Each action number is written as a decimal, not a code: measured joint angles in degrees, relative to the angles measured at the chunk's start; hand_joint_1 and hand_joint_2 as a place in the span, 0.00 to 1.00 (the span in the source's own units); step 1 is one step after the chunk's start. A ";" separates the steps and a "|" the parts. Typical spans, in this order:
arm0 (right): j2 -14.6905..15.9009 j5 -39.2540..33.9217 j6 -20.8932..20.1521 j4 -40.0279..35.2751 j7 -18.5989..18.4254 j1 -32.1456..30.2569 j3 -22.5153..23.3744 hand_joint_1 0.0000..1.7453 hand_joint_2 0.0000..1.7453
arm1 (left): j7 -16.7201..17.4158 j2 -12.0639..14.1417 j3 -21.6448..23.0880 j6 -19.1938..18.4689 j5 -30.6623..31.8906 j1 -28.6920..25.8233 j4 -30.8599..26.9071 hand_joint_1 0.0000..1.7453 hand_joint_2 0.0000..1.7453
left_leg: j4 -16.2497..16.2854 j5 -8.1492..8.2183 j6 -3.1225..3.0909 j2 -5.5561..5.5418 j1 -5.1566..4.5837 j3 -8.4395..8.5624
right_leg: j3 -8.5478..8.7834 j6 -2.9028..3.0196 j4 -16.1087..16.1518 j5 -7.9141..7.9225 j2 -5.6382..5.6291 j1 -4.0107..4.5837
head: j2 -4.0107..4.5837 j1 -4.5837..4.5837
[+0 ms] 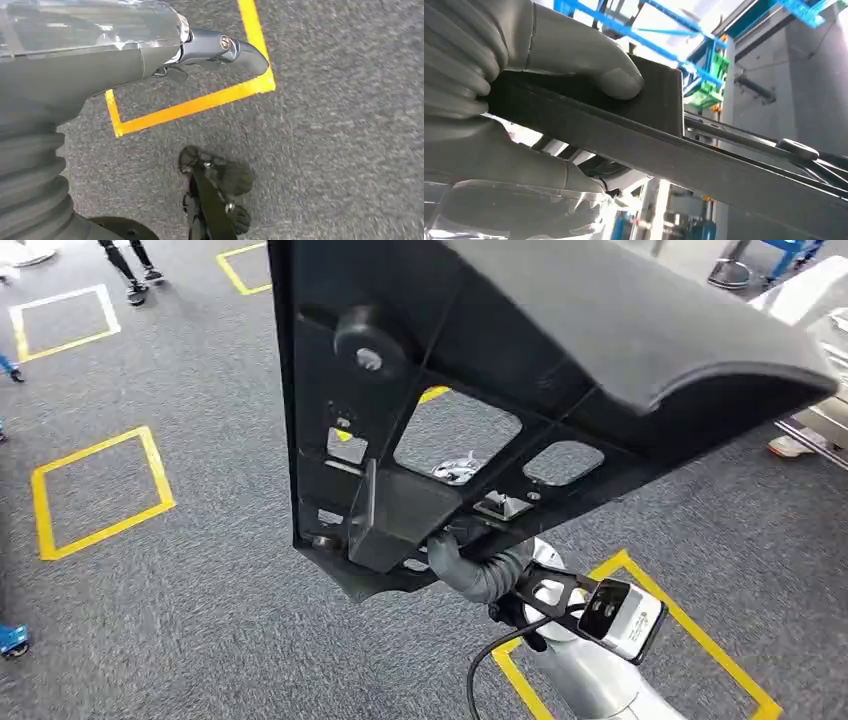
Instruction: Take the parts from the cabinet and place them on the table.
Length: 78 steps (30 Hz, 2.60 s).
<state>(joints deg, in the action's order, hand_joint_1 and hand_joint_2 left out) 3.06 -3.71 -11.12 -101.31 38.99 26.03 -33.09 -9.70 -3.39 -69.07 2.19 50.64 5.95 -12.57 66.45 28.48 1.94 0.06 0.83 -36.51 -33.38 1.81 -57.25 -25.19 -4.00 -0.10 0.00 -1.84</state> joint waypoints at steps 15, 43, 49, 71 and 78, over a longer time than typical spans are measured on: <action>-0.79 -3.58 2.20 3.82 -1.44 4.41 -0.13 1.00 1.00 | -0.11 -0.22 -0.76 -0.07 -0.92 -0.06 0.00 0.00 1.00 | -9.75 -2.63 -2.70 2.75 -0.12 4.47 | -6.45 -2.70 -11.69 -3.19 4.09 -0.42 | 0.00 0.00; -0.04 -4.57 2.88 1.22 -0.87 1.63 -1.73 1.00 1.00 | 0.15 -0.85 -1.55 0.15 -1.38 -0.28 0.00 0.00 1.00 | -9.76 -2.70 -2.96 1.33 -0.03 4.19 | -10.03 -3.05 -18.43 -7.82 3.45 -0.37 | 0.00 0.02; 0.39 -4.13 2.77 1.42 0.09 1.25 -1.97 1.00 1.00 | 0.09 -1.09 -1.57 -0.37 -1.46 -0.13 0.00 0.00 1.00 | -9.52 -1.92 -2.05 4.21 -0.61 4.79 | -0.60 -1.87 -0.18 -0.16 7.81 0.52 | 0.00 0.00; 0.83 -2.82 1.29 0.15 0.20 -0.53 -1.94 1.00 1.00 | -0.48 -1.09 -2.40 -0.44 -2.16 -0.13 -0.02 0.00 1.00 | -9.55 -2.38 -2.93 -0.48 0.48 4.42 | -5.06 -2.96 -8.97 -5.00 3.21 -0.27 | 0.00 0.00; 0.90 -2.82 1.07 0.11 0.20 -0.84 -1.94 1.00 1.00 | -0.48 -1.14 -2.45 -0.46 -2.19 -0.10 0.00 0.00 1.00 | -9.48 -1.69 -2.42 3.52 0.24 5.15 | -1.43 -2.58 -2.45 0.22 6.29 -0.44 | 0.00 0.00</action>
<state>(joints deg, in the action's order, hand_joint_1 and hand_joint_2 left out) 3.96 -6.54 -10.05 -101.20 39.19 25.19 -35.04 -10.19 -4.52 -71.52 1.73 48.46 5.85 -12.57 56.97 26.79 -0.47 3.58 1.08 -31.37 -34.81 -0.77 -59.70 -24.97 2.29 -0.55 0.00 -1.84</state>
